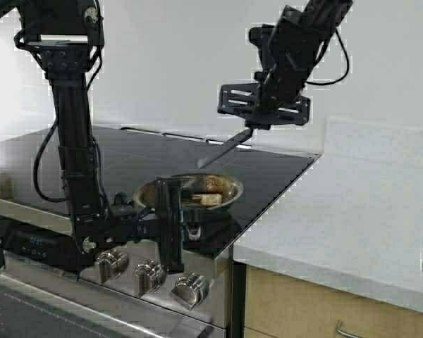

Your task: Add oil to the pan and cook the shrimp and serve it

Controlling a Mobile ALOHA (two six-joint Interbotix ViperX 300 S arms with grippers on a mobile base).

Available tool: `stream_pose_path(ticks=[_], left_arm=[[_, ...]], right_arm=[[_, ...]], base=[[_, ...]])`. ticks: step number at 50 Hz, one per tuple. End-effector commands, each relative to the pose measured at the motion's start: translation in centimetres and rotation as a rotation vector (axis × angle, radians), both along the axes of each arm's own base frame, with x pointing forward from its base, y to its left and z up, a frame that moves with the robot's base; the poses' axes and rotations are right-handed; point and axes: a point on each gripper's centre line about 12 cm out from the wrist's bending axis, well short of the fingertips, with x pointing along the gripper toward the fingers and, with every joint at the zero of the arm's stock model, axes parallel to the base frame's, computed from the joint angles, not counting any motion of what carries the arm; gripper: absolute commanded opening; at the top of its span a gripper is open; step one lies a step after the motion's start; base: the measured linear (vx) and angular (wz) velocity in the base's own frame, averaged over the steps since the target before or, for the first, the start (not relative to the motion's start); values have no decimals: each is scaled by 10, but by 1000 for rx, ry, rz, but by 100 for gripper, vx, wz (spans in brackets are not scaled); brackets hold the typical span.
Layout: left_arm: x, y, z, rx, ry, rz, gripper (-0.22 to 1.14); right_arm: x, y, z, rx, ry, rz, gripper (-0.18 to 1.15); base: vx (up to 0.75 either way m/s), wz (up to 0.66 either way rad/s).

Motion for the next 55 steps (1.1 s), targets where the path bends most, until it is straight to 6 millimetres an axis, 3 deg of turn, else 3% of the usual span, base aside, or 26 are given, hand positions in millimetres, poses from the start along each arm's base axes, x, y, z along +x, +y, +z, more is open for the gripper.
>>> stream_pose_path(ticks=[1, 15, 31, 47, 52, 55], left_arm=[[12, -1, 13, 26, -7, 25, 3], [23, -7, 22, 44, -28, 1, 3], [27, 11, 14, 78, -9, -17, 3], [26, 12, 10, 75, 12, -14, 4], [27, 12, 10, 74, 9, -14, 11], [28, 12, 10, 74, 10, -12, 26]], right_arm=[[1, 0, 27, 36, -61, -11, 7], [-3, -4, 23, 43, -60, -27, 7], [-7, -8, 26, 67, -67, -46, 7], [-6, -8, 27, 70, -71, -48, 7], [-5, -8, 28, 71, -72, -48, 7], [-5, -8, 28, 71, -72, -48, 7]], base=[[0, 0], [0, 0], [0, 0], [0, 0], [0, 0], [0, 0]])
